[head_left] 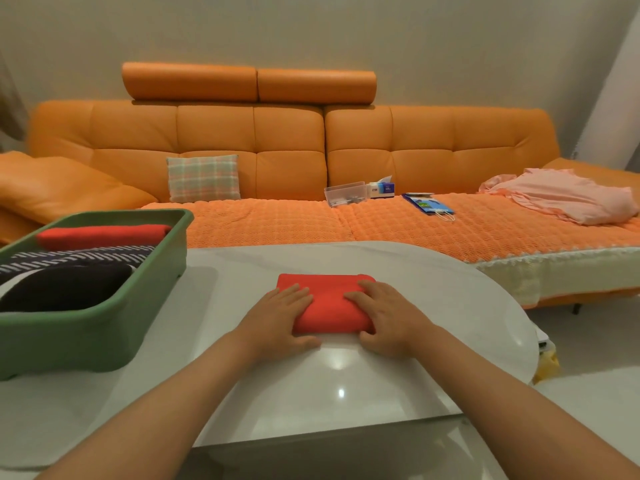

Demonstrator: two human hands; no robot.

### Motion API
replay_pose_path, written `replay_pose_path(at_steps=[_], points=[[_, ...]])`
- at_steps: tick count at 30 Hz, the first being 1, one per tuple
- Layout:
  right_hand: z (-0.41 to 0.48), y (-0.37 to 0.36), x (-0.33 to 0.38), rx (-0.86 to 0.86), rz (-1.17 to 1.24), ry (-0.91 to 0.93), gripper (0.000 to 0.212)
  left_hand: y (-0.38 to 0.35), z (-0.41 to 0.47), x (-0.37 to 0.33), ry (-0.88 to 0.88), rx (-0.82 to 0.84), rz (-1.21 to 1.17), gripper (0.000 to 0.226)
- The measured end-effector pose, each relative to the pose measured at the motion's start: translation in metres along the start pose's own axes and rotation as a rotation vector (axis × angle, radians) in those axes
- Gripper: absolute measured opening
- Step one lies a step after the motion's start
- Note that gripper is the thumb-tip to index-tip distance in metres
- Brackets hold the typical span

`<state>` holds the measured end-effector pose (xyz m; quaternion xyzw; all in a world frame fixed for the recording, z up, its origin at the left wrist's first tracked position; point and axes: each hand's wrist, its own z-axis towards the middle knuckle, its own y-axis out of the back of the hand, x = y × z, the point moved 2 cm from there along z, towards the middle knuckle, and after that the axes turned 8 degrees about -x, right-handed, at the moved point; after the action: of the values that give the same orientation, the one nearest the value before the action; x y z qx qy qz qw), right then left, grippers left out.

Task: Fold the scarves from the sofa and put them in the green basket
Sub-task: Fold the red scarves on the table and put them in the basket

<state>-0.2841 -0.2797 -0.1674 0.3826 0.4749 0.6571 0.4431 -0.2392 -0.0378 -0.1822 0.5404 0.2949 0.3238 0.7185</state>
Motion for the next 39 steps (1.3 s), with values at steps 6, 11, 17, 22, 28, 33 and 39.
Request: replay_pose_path(at_steps=[6,11,17,22,28,33,39], points=[[-0.011,0.010,-0.008,-0.046,0.153,-0.146,0.058,0.013,-0.018,0.014,0.068,-0.113,-0.267,0.075],[-0.013,0.025,-0.021,-0.134,0.386,-0.344,0.043,0.026,-0.016,0.012,0.237,-0.166,-0.500,0.036],[0.002,0.020,-0.027,-0.097,0.426,-0.552,0.047,0.020,-0.004,0.022,0.566,-0.138,-0.748,0.036],[0.018,0.021,-0.023,-0.127,0.029,-0.529,0.054,0.022,0.014,0.015,0.668,-0.250,-0.254,0.053],[0.039,0.010,0.011,-0.219,0.004,-0.002,0.050,0.015,0.039,-0.026,-0.074,-0.422,-0.002,0.052],[0.032,-0.013,0.017,-0.153,-0.031,-0.008,0.052,-0.006,0.035,-0.023,-0.033,-0.172,0.069,0.078],[0.026,-0.009,0.003,-0.082,0.007,-0.080,0.059,-0.003,0.027,0.012,0.120,-0.092,-0.191,0.053]])
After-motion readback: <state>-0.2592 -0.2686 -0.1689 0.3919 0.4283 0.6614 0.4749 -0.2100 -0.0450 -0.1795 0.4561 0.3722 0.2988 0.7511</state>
